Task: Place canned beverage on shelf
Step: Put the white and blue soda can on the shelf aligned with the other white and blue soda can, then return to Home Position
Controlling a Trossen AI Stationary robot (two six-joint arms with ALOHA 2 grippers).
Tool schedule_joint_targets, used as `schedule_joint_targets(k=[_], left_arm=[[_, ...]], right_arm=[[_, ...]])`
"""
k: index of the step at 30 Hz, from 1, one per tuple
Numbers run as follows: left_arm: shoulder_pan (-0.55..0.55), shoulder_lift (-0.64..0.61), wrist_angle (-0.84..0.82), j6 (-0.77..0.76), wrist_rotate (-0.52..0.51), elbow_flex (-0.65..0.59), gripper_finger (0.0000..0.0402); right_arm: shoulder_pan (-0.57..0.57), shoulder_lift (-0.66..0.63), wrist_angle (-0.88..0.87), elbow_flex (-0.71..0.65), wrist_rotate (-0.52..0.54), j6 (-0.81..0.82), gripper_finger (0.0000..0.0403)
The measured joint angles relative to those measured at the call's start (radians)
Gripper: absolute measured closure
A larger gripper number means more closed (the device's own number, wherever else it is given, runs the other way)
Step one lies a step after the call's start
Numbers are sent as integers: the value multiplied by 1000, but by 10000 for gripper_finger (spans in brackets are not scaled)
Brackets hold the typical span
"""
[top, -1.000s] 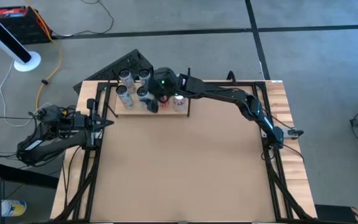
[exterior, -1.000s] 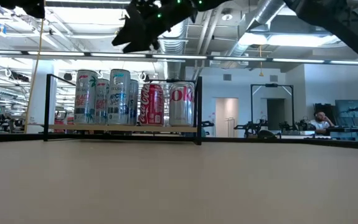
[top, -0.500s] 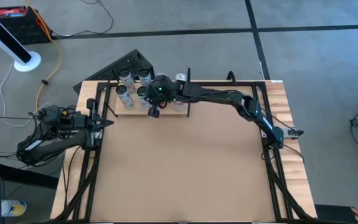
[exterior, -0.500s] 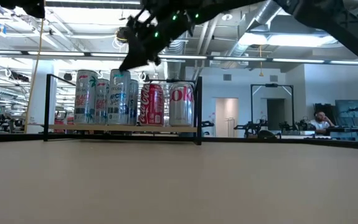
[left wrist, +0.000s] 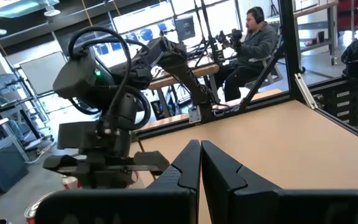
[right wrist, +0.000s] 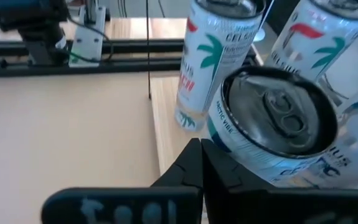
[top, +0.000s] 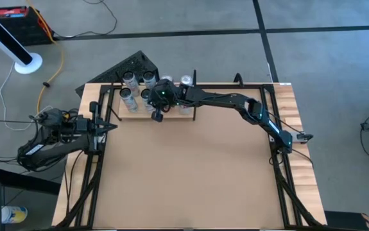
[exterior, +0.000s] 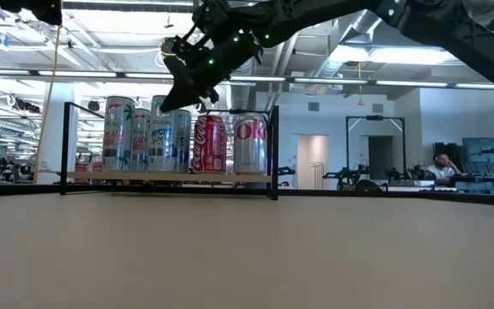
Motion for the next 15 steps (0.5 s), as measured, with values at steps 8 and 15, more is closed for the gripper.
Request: schedule_joint_targets(k=[8,15], left_arm=[[0,0,0,0,0,0,402],[0,0,-1,0,0,0,402]], right_arm=[[1,0,13,0,-28,9,380],[30,-54,-169,0,-176,14,376]])
